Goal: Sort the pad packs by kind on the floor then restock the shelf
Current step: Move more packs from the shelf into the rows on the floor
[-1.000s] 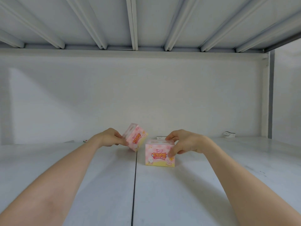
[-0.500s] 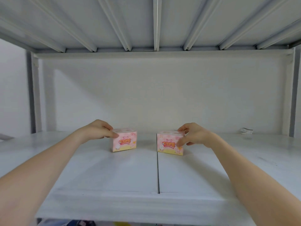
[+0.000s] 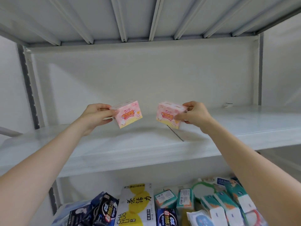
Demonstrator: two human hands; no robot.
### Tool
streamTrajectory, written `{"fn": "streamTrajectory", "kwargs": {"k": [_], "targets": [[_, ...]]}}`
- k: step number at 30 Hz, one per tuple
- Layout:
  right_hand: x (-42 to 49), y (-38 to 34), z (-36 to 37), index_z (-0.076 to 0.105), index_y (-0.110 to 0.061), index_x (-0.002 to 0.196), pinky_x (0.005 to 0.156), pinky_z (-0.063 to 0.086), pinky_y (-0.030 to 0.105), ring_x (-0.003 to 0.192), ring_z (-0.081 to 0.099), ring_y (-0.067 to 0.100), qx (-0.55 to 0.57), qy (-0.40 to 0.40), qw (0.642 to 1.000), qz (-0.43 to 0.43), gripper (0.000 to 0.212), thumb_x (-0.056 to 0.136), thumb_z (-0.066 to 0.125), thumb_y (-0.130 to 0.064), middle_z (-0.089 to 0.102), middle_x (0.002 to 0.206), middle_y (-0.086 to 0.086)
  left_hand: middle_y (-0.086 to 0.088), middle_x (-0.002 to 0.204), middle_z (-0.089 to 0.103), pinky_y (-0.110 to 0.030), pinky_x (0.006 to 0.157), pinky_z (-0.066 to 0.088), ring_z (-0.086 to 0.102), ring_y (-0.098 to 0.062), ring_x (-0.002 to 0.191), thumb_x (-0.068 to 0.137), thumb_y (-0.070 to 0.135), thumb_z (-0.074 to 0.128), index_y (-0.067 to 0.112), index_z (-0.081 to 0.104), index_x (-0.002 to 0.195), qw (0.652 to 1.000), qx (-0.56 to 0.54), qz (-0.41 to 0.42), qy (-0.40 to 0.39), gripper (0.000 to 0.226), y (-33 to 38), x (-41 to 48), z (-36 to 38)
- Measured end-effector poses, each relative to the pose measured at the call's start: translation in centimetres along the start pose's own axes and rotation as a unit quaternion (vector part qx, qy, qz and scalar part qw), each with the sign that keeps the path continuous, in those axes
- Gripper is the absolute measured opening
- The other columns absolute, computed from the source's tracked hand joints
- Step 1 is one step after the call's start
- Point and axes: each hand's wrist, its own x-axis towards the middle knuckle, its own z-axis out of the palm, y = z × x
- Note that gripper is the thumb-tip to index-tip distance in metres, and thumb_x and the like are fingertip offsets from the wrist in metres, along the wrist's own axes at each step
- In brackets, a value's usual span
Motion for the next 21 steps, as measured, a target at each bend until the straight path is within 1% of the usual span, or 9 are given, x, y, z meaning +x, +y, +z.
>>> {"fn": "streamTrajectory", "kwargs": {"k": [2, 5, 8, 11, 14, 17, 21], "targets": [[-1.9, -0.5, 0.4, 0.054, -0.005, 0.123, 0.083, 0.058, 0.041, 0.095, 0.067, 0.025, 0.023, 0.027, 0.999, 0.011, 0.074, 0.058, 0.090, -0.009, 0.064, 0.109, 0.012, -0.017, 0.123, 0.063, -0.028, 0.081, 0.054, 0.065, -0.021, 0.109, 0.080, 0.011, 0.077, 0.000, 0.057, 0.121, 1.000, -0.023, 0.001, -0.021, 0.047, -0.2, -1.0, -0.5], [-4.8, -1.6, 0.7, 0.054, -0.006, 0.121, 0.081, 0.059, 0.043, 0.094, 0.069, 0.025, 0.055, 0.059, 0.996, 0.025, 0.071, 0.059, 0.089, -0.008, 0.064, 0.110, 0.012, -0.017, 0.123, 0.064, -0.027, 0.081, 0.054, 0.065, -0.022, 0.110, 0.080, 0.009, 0.076, -0.001, 0.058, 0.120, 0.998, -0.051, 0.005, -0.041, 0.045, -0.2, -2.9, -1.4], [-7.7, -2.9, 0.3, 0.056, -0.007, 0.118, 0.079, 0.060, 0.041, 0.095, 0.069, 0.023, 0.081, 0.075, 0.993, 0.029, 0.067, 0.060, 0.089, -0.009, 0.064, 0.112, 0.011, -0.016, 0.122, 0.064, -0.031, 0.089, 0.053, 0.063, -0.024, 0.113, 0.080, 0.008, 0.075, -0.002, 0.056, 0.123, 0.996, -0.073, 0.007, -0.044, 0.048, 0.3, -5.4, -2.3], [-10.6, -4.2, -0.6, 0.057, -0.006, 0.118, 0.079, 0.060, 0.039, 0.096, 0.068, 0.021, 0.100, 0.070, 0.992, 0.022, 0.062, 0.064, 0.087, -0.009, 0.065, 0.112, 0.011, -0.012, 0.113, 0.064, -0.033, 0.097, 0.051, 0.064, -0.022, 0.110, 0.080, 0.007, 0.075, -0.003, 0.056, 0.123, 0.995, -0.084, 0.015, -0.041, 0.049, 1.1, -8.5, -3.1], [-13.6, -5.3, -2.1, 0.055, -0.005, 0.121, 0.078, 0.060, 0.036, 0.095, 0.069, 0.020, 0.120, 0.053, 0.991, 0.014, 0.060, 0.068, 0.084, -0.005, 0.066, 0.112, 0.011, -0.010, 0.107, 0.066, -0.028, 0.092, 0.052, 0.066, -0.018, 0.102, 0.080, 0.007, 0.074, -0.002, 0.059, 0.119, 0.994, -0.100, 0.023, -0.046, 0.043, 1.9, -12.2, -3.6], [-16.8, -5.6, -3.8, 0.056, -0.006, 0.120, 0.076, 0.060, 0.033, 0.094, 0.070, 0.018, 0.128, 0.038, 0.991, 0.001, 0.056, 0.070, 0.081, -0.002, 0.067, 0.110, 0.009, -0.007, 0.103, 0.069, -0.022, 0.085, 0.056, 0.067, -0.015, 0.098, 0.079, 0.008, 0.074, 0.002, 0.061, 0.114, 0.992, -0.113, 0.027, -0.047, 0.038, 2.4, -16.9, -3.6], [-21.6, -5.3, -5.6, 0.058, -0.008, 0.117, 0.077, 0.060, 0.033, 0.092, 0.071, 0.017, 0.142, -0.003, 0.990, -0.002, 0.052, 0.071, 0.080, -0.002, 0.070, 0.108, 0.006, -0.001, 0.095, 0.071, -0.017, 0.075, 0.055, 0.068, -0.013, 0.092, 0.080, 0.005, 0.070, 0.007, 0.061, 0.109, 0.990, -0.135, 0.012, -0.036, 0.030, 2.4, -24.2, -3.1]]}}
